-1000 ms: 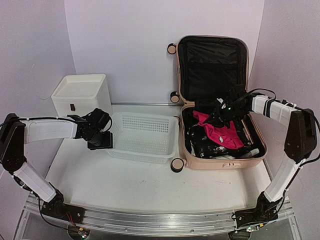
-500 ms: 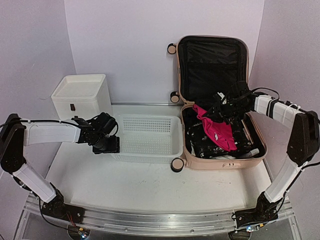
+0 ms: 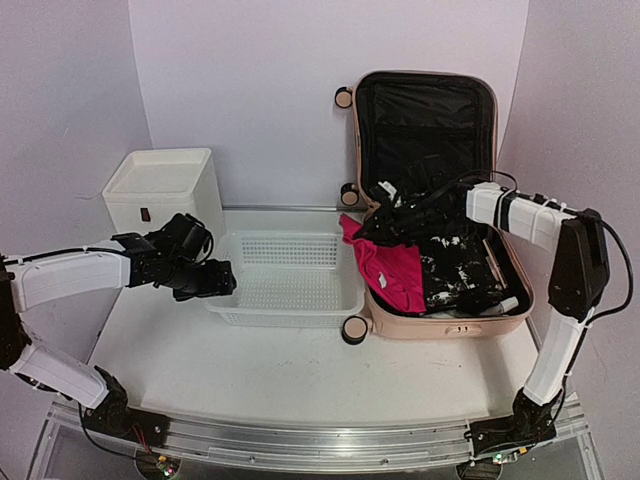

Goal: Open, take out, and arrange the luggage

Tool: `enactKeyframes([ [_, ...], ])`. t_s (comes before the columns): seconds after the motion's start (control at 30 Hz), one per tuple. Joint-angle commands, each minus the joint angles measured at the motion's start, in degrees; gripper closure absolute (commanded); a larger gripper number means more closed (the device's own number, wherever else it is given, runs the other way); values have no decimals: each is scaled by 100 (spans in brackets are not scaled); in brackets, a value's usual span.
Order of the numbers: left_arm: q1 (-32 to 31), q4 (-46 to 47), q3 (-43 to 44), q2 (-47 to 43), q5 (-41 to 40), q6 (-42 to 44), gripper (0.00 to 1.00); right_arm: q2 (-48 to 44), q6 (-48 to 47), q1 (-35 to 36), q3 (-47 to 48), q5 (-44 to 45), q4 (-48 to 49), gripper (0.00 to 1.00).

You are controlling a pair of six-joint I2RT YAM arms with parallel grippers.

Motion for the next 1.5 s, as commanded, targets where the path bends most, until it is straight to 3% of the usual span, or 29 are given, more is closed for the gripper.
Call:
enactKeyframes([
  [0.0,247,412,-304,-219,325,53,16,295,54,481,570,101,569,100],
  [0.17,249,549,-313,266,598,15,25,800,184,881,883,237,1003,100],
  [0.43,249,847,-559,96,614,16,41,1831,291,1402,1526,288,1663,100],
  [0.8,249,963,-681,-54,660,-17,45,3205,674,2081,2419,414,2594,100],
  [1.13,249,965,-735,-174,632,8,46,3704,668,2302,2614,933,2491,100],
  [1.3,249,947,-703,-223,645,-5,43,3937,772,2364,3012,1440,2061,78],
  [1.43,249,846,-681,-395,580,10,35,3975,775,2421,3631,1448,1124,48],
  [1.47,249,821,-690,-466,581,39,34,3956,769,2413,3778,1380,831,45],
])
